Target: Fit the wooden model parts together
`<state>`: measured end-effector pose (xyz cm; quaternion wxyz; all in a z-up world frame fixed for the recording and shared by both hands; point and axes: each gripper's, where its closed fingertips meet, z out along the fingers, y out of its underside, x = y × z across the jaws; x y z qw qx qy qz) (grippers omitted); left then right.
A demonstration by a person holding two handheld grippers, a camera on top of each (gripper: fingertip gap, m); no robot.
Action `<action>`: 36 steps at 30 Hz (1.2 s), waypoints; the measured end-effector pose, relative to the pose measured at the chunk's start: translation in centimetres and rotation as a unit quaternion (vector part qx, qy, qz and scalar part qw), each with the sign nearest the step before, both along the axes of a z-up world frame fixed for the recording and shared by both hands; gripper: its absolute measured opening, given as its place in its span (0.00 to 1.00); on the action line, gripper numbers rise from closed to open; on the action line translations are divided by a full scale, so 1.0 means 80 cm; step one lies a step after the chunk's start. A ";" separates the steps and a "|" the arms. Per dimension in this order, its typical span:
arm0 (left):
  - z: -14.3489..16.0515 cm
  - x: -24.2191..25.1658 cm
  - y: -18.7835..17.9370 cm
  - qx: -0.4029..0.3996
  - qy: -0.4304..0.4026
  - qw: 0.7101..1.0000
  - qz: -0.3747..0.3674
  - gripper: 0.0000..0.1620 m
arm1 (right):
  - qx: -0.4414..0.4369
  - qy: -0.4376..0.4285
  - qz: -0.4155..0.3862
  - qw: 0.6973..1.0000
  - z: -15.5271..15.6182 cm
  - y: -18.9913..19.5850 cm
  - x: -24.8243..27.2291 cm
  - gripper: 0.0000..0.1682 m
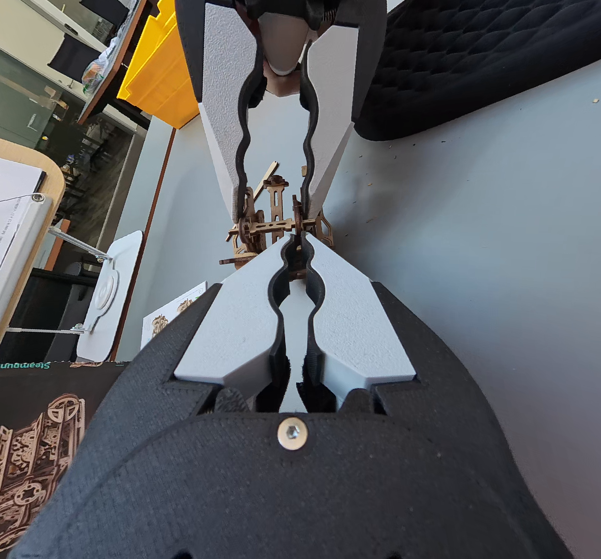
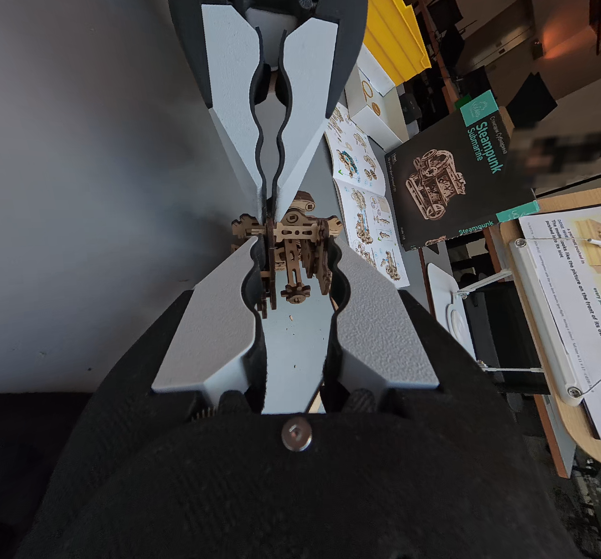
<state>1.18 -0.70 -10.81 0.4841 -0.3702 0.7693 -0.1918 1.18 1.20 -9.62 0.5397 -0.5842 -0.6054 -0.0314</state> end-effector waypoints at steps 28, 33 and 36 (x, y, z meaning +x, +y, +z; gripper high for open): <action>0.011 -0.008 0.002 0.038 -0.008 0.999 0.006 0.03 | -0.037 0.031 -0.033 0.998 0.002 0.006 0.001 0.21; 0.025 -0.006 0.004 0.004 -0.026 1.000 0.012 0.05 | -0.046 0.042 -0.041 0.997 0.003 0.009 0.004 0.21; 0.017 -0.002 0.004 0.015 -0.013 1.000 0.016 0.05 | -0.043 0.037 -0.042 0.998 0.003 0.009 0.004 0.21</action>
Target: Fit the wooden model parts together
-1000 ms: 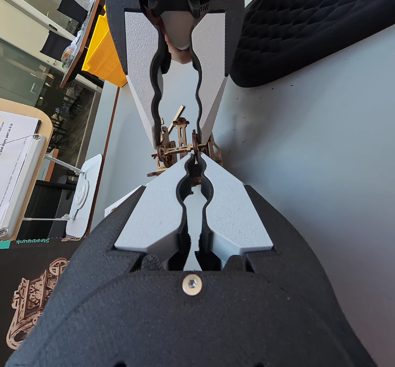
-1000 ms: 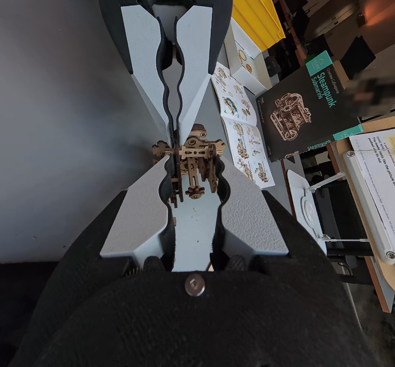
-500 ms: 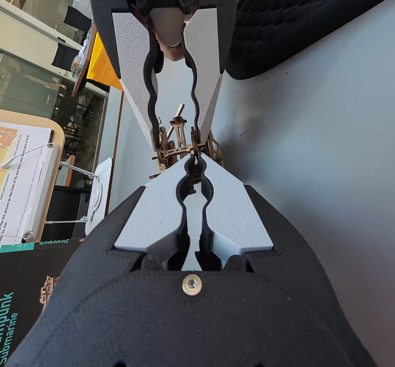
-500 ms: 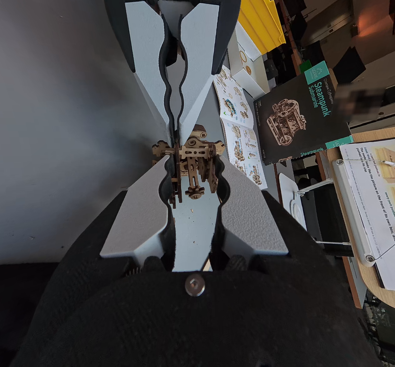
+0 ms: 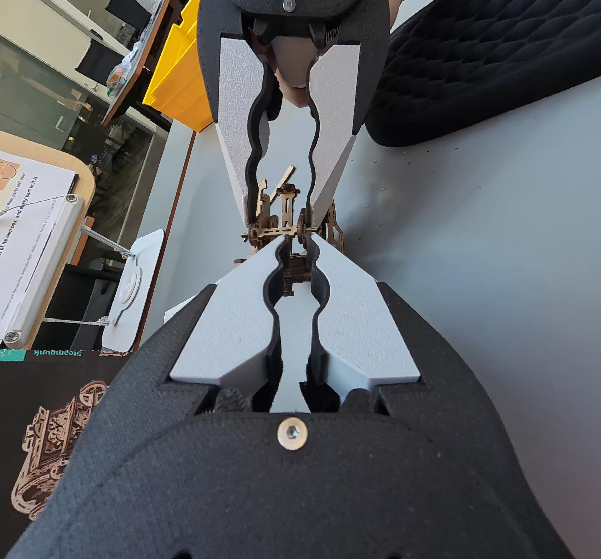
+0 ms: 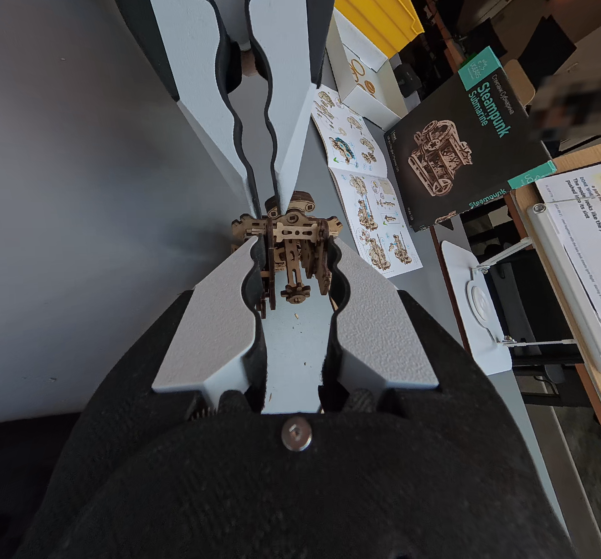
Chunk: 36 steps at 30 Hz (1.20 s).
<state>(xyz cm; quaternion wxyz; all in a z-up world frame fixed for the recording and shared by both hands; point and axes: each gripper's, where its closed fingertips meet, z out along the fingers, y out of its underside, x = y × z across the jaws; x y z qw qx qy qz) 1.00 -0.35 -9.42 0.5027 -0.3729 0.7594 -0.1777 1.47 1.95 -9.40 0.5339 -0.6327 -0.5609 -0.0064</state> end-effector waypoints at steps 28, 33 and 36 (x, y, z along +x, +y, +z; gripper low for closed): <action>-0.008 -0.001 0.016 0.070 -0.006 0.997 0.026 0.00 | 0.055 -0.074 0.024 0.995 -0.009 -0.012 -0.005 0.09; -0.010 -0.001 0.007 0.086 -0.004 0.996 0.011 0.00 | 0.038 -0.078 0.023 0.996 -0.016 -0.012 -0.006 0.02; -0.011 0.000 0.005 0.089 -0.003 0.996 0.008 0.00 | 0.027 -0.070 0.023 0.997 -0.016 -0.013 -0.006 0.02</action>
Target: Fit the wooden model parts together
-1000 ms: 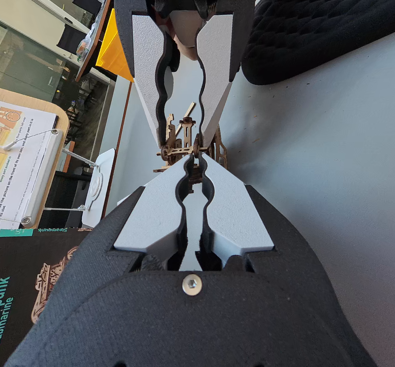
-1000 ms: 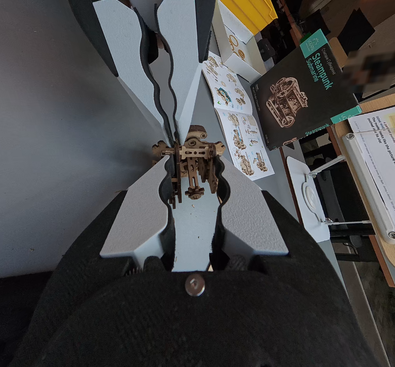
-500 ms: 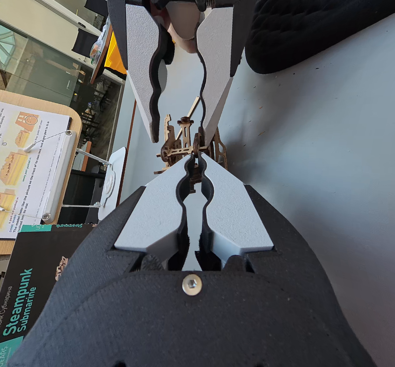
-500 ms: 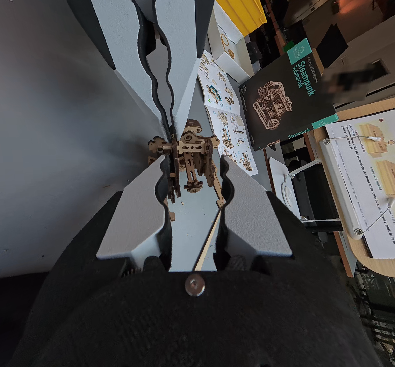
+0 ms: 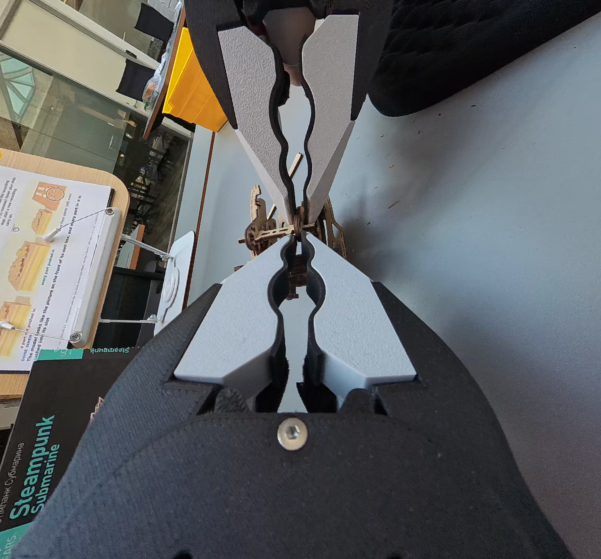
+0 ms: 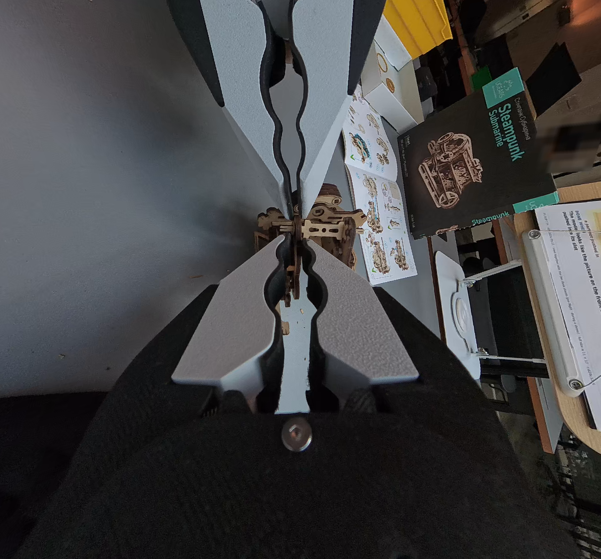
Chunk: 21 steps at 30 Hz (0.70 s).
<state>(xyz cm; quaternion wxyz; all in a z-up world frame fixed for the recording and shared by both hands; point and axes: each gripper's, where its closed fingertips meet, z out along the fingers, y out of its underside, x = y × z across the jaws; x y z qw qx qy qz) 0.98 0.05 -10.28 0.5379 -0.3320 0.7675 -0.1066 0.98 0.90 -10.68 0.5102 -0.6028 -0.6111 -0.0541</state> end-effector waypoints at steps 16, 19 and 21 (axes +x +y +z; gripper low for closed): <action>0.000 0.000 0.002 -0.008 -0.005 1.000 0.005 0.00 | -0.038 0.025 -0.019 0.999 -0.002 0.002 -0.001 0.00; -0.001 0.000 0.002 -0.005 -0.005 1.000 0.003 0.00 | -0.035 0.024 -0.019 0.999 -0.002 0.002 -0.001 0.00; -0.001 0.000 0.002 0.001 -0.004 1.000 0.001 0.00 | -0.031 0.020 -0.018 0.999 -0.002 0.002 -0.002 0.00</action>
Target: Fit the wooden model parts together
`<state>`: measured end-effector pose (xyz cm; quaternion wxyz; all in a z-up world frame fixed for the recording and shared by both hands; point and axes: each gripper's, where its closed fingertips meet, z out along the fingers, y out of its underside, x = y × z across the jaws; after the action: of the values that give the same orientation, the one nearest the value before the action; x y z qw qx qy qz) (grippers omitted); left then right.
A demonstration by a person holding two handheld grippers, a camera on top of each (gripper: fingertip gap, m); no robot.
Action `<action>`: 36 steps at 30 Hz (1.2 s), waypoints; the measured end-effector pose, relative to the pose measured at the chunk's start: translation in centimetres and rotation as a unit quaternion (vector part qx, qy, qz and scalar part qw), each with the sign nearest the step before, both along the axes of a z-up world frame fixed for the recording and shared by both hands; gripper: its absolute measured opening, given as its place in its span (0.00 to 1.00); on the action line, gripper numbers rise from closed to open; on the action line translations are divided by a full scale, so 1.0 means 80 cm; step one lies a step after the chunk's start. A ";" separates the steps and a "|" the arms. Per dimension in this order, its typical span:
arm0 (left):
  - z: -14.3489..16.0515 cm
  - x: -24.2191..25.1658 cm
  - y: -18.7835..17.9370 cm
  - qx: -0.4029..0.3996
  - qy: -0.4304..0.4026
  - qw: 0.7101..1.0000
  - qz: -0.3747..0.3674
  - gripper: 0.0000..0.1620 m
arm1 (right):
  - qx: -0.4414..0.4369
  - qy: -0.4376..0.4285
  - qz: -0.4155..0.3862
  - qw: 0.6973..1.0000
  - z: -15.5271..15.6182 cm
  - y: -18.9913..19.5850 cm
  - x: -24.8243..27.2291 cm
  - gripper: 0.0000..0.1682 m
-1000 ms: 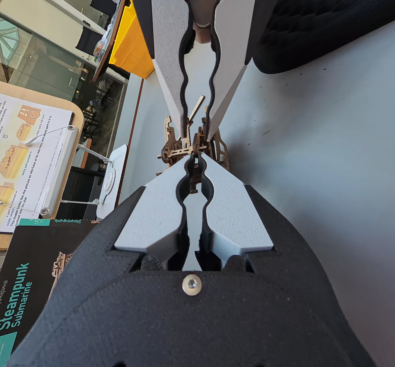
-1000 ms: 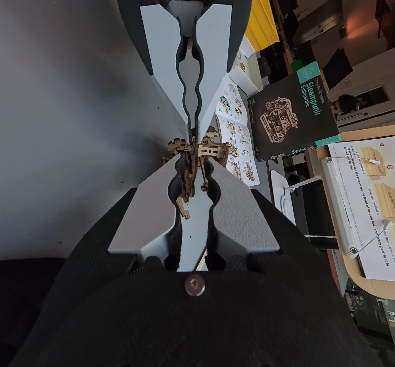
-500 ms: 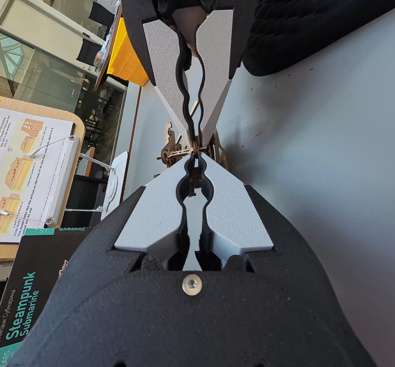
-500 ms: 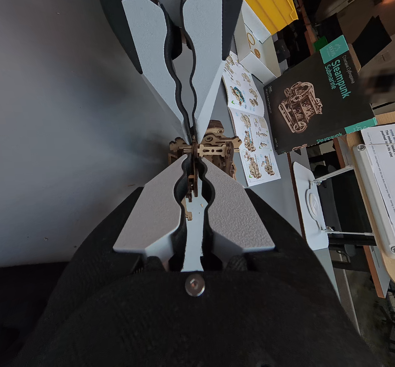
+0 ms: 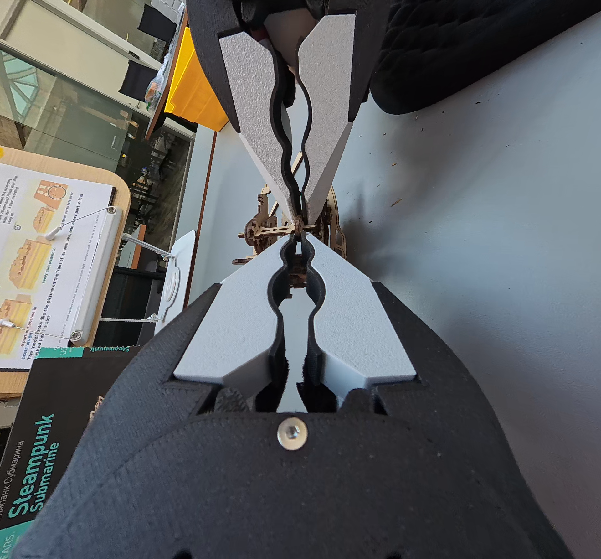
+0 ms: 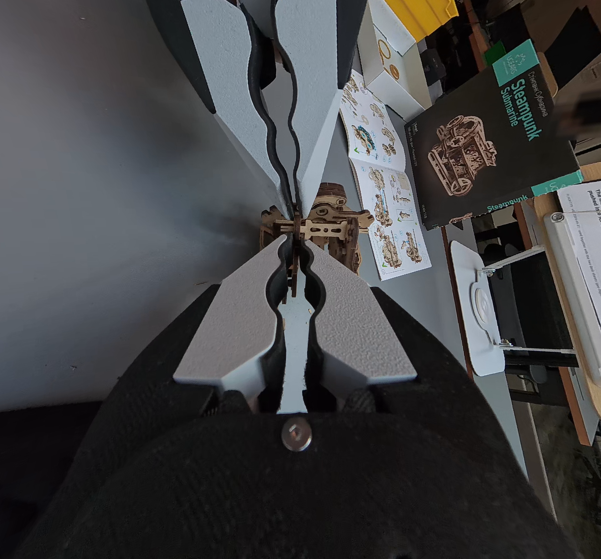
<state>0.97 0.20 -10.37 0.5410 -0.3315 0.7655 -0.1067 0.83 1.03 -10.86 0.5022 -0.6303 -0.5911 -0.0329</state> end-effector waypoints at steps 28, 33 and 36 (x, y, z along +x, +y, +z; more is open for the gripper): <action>0.008 0.003 0.016 -0.003 0.042 0.999 -0.007 0.27 | 0.033 -0.051 0.013 0.998 -0.003 -0.004 -0.005 0.00; 0.000 0.006 0.016 0.017 0.061 0.998 -0.007 0.29 | 0.039 -0.061 0.022 0.997 -0.004 -0.007 -0.009 0.00; 0.001 0.007 0.017 0.018 0.060 0.998 -0.005 0.28 | 0.038 -0.059 0.022 0.997 -0.004 -0.006 -0.009 0.00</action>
<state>1.50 1.53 -10.30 0.4999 -0.3235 0.7998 -0.0752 0.10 0.52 -11.18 0.4905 -0.5947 -0.6319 -0.0812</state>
